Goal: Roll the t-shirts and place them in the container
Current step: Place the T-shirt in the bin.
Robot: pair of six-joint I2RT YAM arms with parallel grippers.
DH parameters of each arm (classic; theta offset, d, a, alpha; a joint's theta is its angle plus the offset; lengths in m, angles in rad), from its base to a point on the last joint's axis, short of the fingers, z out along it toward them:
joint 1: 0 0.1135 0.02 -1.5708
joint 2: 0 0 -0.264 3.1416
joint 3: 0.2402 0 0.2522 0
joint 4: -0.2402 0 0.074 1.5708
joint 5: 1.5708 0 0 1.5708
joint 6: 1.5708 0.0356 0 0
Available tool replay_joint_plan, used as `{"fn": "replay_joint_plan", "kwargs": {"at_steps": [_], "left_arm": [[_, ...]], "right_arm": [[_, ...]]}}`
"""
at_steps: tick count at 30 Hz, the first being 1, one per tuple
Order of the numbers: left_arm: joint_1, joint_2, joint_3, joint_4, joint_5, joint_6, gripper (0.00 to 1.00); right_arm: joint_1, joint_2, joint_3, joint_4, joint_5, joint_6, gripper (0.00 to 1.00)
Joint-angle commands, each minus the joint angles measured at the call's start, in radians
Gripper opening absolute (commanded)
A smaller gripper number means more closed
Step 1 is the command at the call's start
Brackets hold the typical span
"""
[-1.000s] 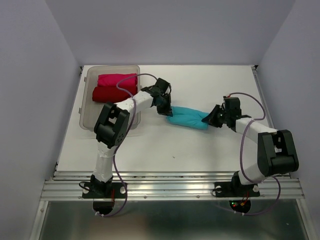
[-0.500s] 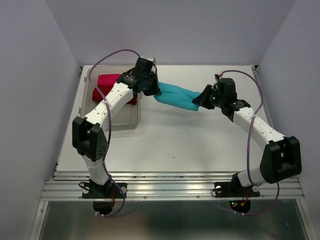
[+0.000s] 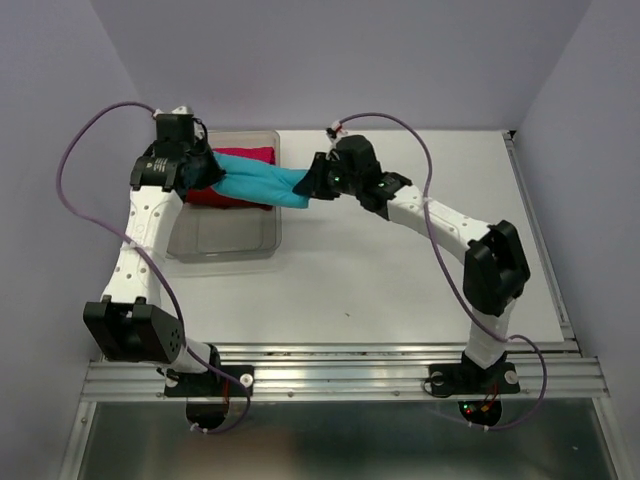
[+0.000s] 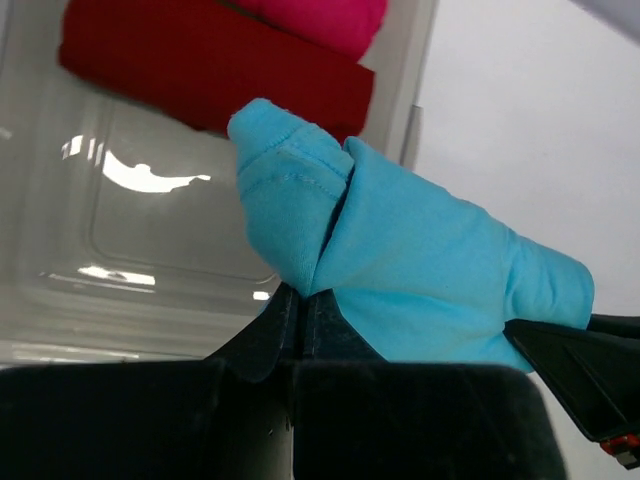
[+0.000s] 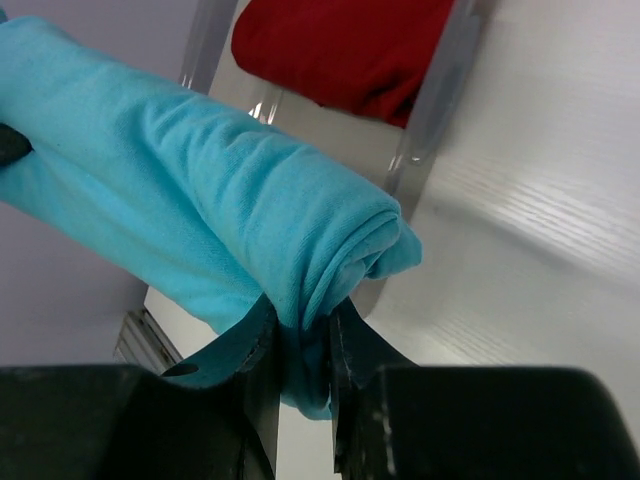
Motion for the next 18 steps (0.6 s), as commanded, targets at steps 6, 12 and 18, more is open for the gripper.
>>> {"fn": "replay_joint_plan", "kwargs": {"at_steps": [6, 12, 18], "left_arm": [[0.261, -0.103, -0.169, 0.032, -0.05, 0.054, 0.0], [0.347, -0.083, -0.262, 0.131, -0.048, 0.041, 0.0], [0.365, 0.013, -0.307, 0.201, -0.048, 0.026, 0.0]], "right_arm": [[0.13, 0.267, 0.304, -0.007, -0.007, -0.047, 0.01], [0.15, 0.43, 0.459, -0.024, -0.019, -0.055, 0.01], [0.15, 0.525, 0.569, -0.063, -0.013, -0.073, 0.01]]}}
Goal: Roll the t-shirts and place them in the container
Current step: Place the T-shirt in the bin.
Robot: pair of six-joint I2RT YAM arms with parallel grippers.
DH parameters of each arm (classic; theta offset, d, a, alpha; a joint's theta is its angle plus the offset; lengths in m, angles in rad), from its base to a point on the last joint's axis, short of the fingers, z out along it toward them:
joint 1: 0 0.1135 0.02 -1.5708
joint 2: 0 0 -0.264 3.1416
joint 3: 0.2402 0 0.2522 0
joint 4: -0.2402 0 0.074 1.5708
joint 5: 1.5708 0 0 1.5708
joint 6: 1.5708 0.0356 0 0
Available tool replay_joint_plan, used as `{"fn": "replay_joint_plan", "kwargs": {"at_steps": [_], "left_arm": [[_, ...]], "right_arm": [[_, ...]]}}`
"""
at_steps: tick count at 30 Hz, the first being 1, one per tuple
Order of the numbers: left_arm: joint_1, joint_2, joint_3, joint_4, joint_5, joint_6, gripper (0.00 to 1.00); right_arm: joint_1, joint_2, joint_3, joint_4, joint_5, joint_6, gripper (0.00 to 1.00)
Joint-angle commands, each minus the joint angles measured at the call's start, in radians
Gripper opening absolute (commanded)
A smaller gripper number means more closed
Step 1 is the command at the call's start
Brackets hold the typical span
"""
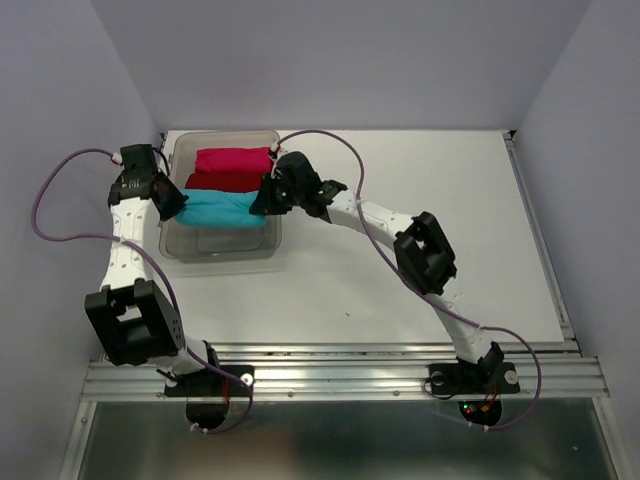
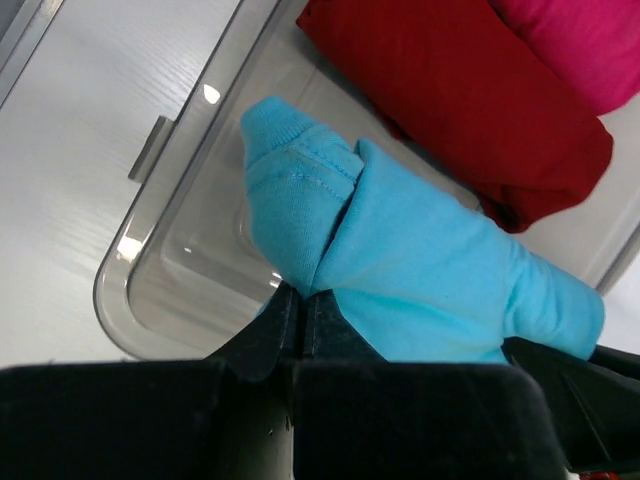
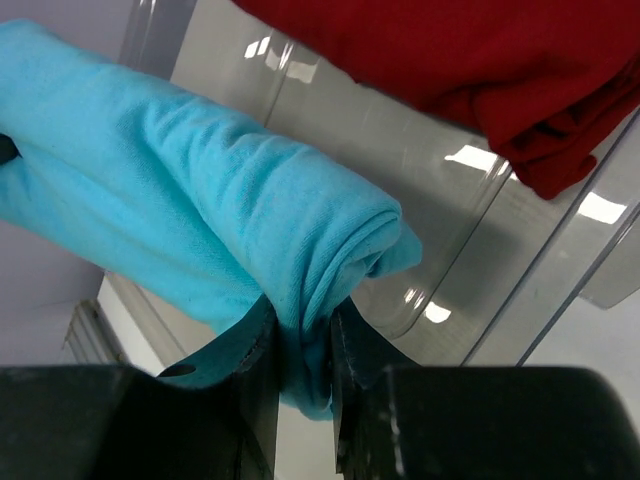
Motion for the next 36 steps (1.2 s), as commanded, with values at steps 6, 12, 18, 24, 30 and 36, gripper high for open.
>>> {"fn": "replay_joint_plan", "kwargs": {"at_steps": [6, 12, 18, 24, 30, 36], "left_arm": [[0.019, 0.119, -0.08, 0.185, -0.012, 0.002, 0.0], [0.019, 0.185, -0.089, 0.197, -0.018, 0.007, 0.0], [0.019, 0.237, -0.078, 0.182, -0.077, 0.005, 0.0], [0.016, 0.285, -0.078, 0.167, -0.052, 0.016, 0.0], [0.016, 0.285, -0.068, 0.16, -0.048, 0.013, 0.06], [0.016, 0.3, -0.057, 0.159, -0.041, 0.016, 0.09]], "right_arm": [[-0.006, 0.06, 0.096, -0.034, 0.035, -0.053, 0.01], [-0.006, 0.099, 0.129, -0.054, 0.053, -0.067, 0.01], [-0.006, 0.108, 0.116, -0.059, 0.066, -0.071, 0.01], [-0.006, 0.119, 0.111, -0.063, 0.069, -0.068, 0.01], [-0.006, 0.116, 0.111, -0.076, 0.079, -0.071, 0.29], [-0.006, 0.088, 0.123, -0.1, 0.116, -0.084, 0.66]]}}
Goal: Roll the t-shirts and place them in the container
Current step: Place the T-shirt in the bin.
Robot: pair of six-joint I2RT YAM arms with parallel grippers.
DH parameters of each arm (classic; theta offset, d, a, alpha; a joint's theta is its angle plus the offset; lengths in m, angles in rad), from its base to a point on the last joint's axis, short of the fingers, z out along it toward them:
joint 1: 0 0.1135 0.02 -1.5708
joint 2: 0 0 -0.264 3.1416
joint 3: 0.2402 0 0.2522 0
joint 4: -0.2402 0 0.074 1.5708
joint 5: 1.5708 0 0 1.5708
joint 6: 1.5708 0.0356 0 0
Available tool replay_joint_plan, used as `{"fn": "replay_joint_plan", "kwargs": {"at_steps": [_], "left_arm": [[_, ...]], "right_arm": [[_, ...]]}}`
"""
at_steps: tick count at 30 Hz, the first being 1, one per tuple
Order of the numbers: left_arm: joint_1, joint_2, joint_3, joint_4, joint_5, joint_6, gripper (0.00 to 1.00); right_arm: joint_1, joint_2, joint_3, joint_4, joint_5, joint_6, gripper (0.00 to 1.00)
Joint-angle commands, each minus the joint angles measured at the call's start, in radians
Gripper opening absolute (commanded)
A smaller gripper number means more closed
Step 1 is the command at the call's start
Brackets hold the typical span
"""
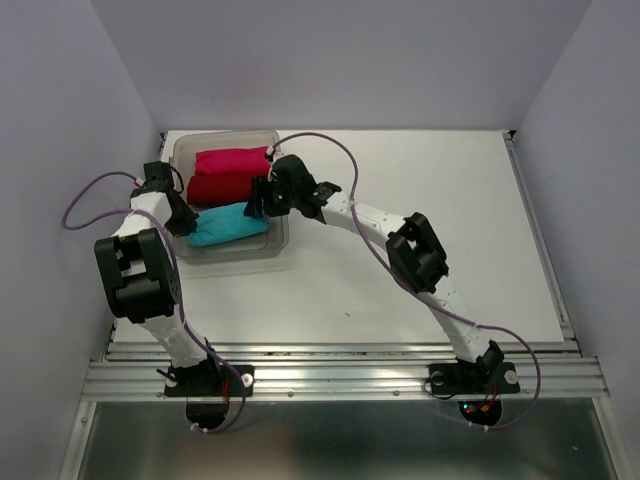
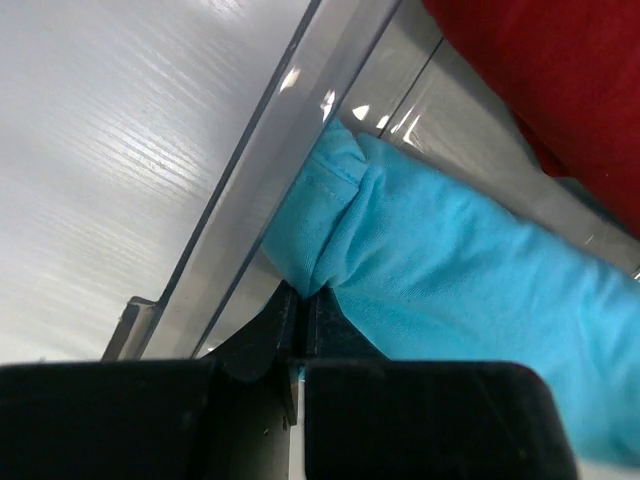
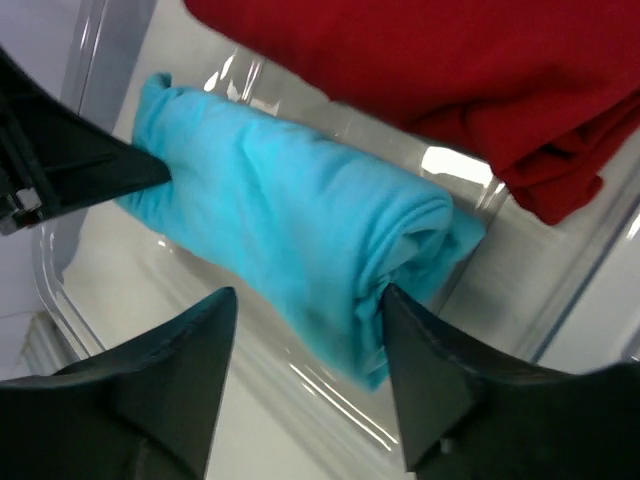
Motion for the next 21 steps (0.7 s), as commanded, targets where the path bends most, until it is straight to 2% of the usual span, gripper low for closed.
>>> {"fn": "replay_joint_plan", "kwargs": {"at_steps": [1, 3, 5, 13, 21], "left_arm": [[0.008, -0.005, 0.035, 0.003, -0.019, 0.015, 0.09], [0.006, 0.0, 0.032, 0.007, -0.016, 0.015, 0.09], [0.005, 0.001, 0.031, 0.012, -0.012, 0.016, 0.09], [-0.03, -0.002, 0.034, 0.003, 0.043, 0.027, 0.09], [-0.078, -0.006, 0.009, 0.015, 0.08, 0.009, 0.09]], "right_arm": [[-0.009, -0.019, 0.04, -0.071, 0.069, -0.03, 0.69], [-0.009, -0.022, 0.053, -0.09, 0.081, -0.031, 0.72], [-0.009, -0.034, 0.053, -0.111, 0.114, -0.03, 0.81], [-0.009, -0.118, 0.007, -0.082, 0.145, -0.028, 0.82], [0.0, -0.132, 0.01, -0.08, 0.164, -0.026, 0.82]]}}
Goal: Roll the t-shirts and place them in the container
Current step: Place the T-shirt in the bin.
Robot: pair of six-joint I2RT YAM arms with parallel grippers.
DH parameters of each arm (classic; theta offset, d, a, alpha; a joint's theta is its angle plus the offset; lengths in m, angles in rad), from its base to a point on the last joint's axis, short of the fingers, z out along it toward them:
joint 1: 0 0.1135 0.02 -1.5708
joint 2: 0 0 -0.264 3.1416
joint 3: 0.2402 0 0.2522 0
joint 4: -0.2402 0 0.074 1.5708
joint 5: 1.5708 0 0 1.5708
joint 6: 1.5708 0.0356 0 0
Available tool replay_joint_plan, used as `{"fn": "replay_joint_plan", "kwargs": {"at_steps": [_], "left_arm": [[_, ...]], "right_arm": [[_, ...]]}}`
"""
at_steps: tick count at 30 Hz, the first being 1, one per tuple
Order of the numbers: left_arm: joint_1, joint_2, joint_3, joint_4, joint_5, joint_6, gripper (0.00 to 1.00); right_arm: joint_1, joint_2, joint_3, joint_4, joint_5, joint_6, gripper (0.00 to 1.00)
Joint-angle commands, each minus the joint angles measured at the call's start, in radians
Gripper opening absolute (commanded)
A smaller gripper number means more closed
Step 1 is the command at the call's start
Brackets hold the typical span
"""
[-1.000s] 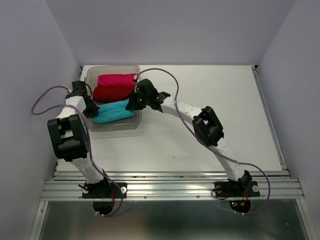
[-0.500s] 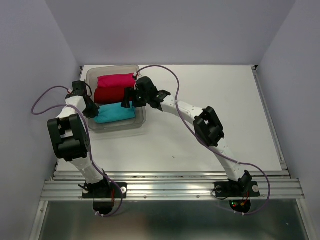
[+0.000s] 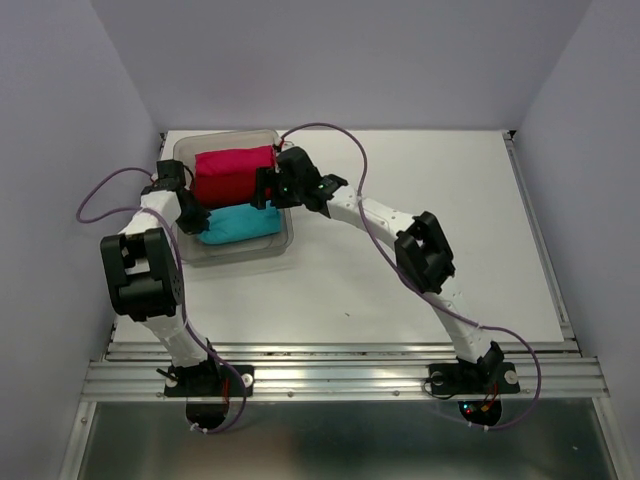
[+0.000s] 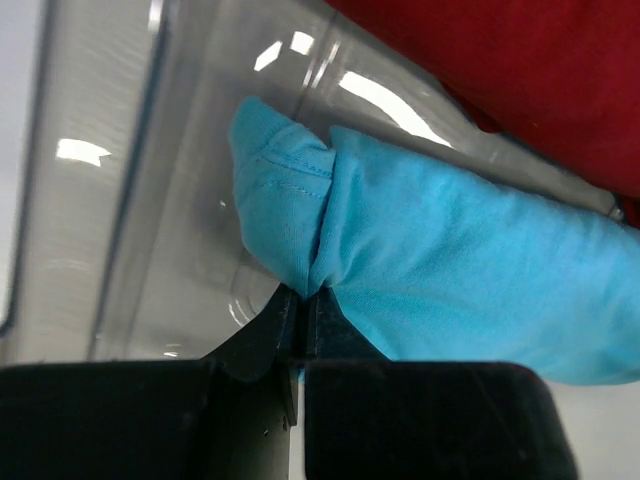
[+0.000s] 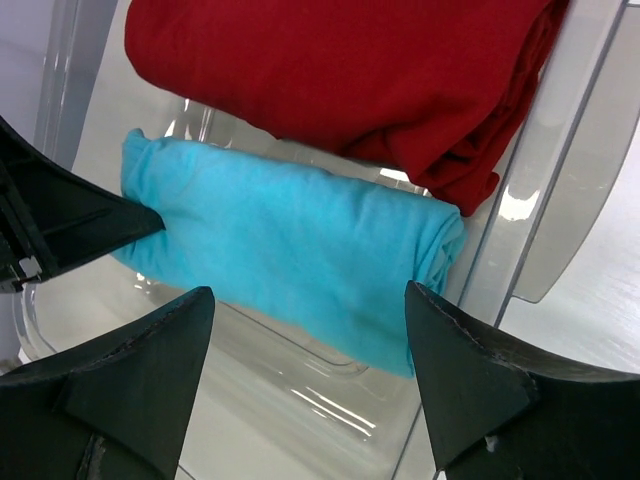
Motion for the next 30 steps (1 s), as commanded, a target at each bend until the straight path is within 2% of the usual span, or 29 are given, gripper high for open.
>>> {"fn": "replay_joint_plan", "kwargs": {"at_steps": [1, 3, 4, 6, 7, 10, 11, 12, 20, 22, 28, 30], "left_arm": [[-0.016, -0.011, 0.009, 0.01, 0.022, 0.002, 0.09], [-0.016, -0.017, 0.014, -0.002, -0.004, -0.001, 0.1], [-0.016, -0.023, 0.014, -0.006, -0.011, 0.0, 0.14], [-0.016, -0.041, 0.028, -0.031, -0.047, -0.003, 0.32], [-0.018, -0.046, 0.035, -0.04, -0.05, 0.0, 0.48], [-0.016, -0.076, 0.064, -0.074, -0.11, 0.002, 0.71], [-0.016, -0.095, 0.072, -0.08, -0.127, 0.002, 0.73], [-0.016, -0.106, 0.084, -0.089, -0.13, 0.002, 0.8], [-0.031, -0.204, 0.184, -0.158, -0.161, 0.005, 0.81], [-0.062, -0.227, 0.204, -0.163, -0.169, 0.008, 0.81], [-0.169, -0.313, 0.238, -0.163, -0.182, 0.04, 0.81], [-0.229, -0.352, 0.227, -0.14, -0.195, 0.048, 0.81]], "right_arm": [[0.005, -0.078, -0.009, 0.004, 0.033, -0.015, 0.82], [0.005, -0.087, -0.016, 0.004, 0.039, -0.016, 0.82], [0.005, -0.093, -0.023, 0.005, 0.042, -0.018, 0.83], [0.005, -0.107, -0.029, 0.005, 0.05, -0.025, 0.85], [0.005, -0.112, -0.03, 0.005, 0.051, -0.028, 0.86], [0.005, -0.133, -0.042, 0.005, 0.051, -0.036, 0.86], [0.005, -0.139, -0.052, 0.005, 0.051, -0.039, 0.86], [0.005, -0.153, -0.058, 0.005, 0.051, -0.042, 0.87], [0.005, -0.273, -0.142, -0.026, 0.194, -0.091, 0.95], [0.005, -0.317, -0.179, -0.049, 0.275, -0.114, 1.0], [-0.019, -0.435, -0.32, -0.122, 0.506, -0.116, 1.0], [-0.03, -0.504, -0.42, -0.142, 0.597, -0.097, 1.0]]}}
